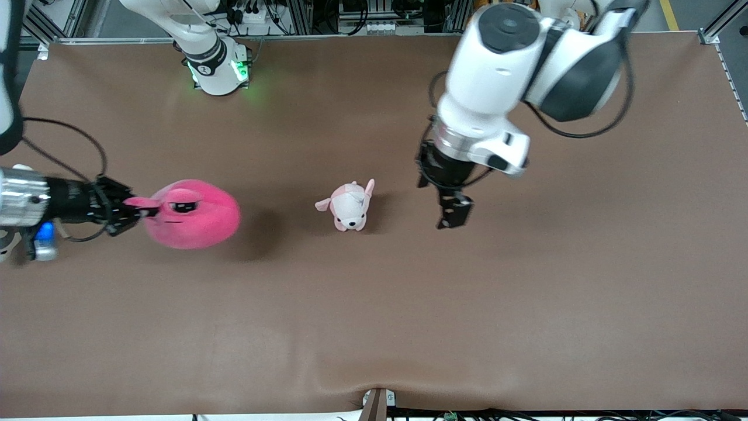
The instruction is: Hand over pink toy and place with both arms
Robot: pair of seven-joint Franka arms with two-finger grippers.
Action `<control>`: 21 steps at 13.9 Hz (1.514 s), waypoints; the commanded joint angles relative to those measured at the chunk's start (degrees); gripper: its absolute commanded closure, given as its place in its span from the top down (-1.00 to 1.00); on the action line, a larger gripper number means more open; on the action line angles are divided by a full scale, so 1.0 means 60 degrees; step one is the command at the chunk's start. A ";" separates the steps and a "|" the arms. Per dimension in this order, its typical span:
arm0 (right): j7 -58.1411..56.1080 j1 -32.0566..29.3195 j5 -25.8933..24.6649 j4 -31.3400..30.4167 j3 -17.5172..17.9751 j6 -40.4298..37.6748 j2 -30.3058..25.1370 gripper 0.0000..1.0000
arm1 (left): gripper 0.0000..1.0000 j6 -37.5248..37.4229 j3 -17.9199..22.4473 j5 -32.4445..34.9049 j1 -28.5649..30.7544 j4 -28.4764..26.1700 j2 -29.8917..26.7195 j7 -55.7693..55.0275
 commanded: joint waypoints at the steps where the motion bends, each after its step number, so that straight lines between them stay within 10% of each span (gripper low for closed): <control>1: -0.1375 -0.0864 -0.0349 -0.0047 0.0219 0.0004 0.0716 -1.00 | 1.00 -0.0334 -0.0115 -0.0225 0.0496 -0.0478 -0.0562 0.1270; 12: -0.3998 -0.2757 -0.0407 -0.1702 0.0219 0.0882 0.1655 -1.00 | 1.00 -0.0305 -0.0101 -0.1792 0.2694 -0.4154 -0.3813 0.8796; 13: -0.4131 -0.2786 -0.0407 -0.1687 0.0219 0.0985 0.1729 -0.85 | 1.00 -0.0349 -0.0101 -0.1851 0.2899 -0.4272 -0.3902 0.9369; 14: -0.4321 -0.2800 -0.0407 -0.1644 0.0219 0.1102 0.1889 0.47 | 1.00 -0.0364 -0.0101 -0.1851 0.3046 -0.4375 -0.3961 0.9911; 15: -0.4410 -0.2800 -0.0393 -0.1600 0.0219 0.1103 0.1948 0.99 | 1.00 -0.0465 -0.0086 -0.1851 0.3250 -0.4434 -0.4034 1.0453; 21: -0.4513 -0.1999 -0.1135 0.1498 0.0526 -0.1601 0.1832 1.00 | 1.00 -0.1944 0.0543 -0.1851 0.3648 -0.4420 -0.4225 1.4921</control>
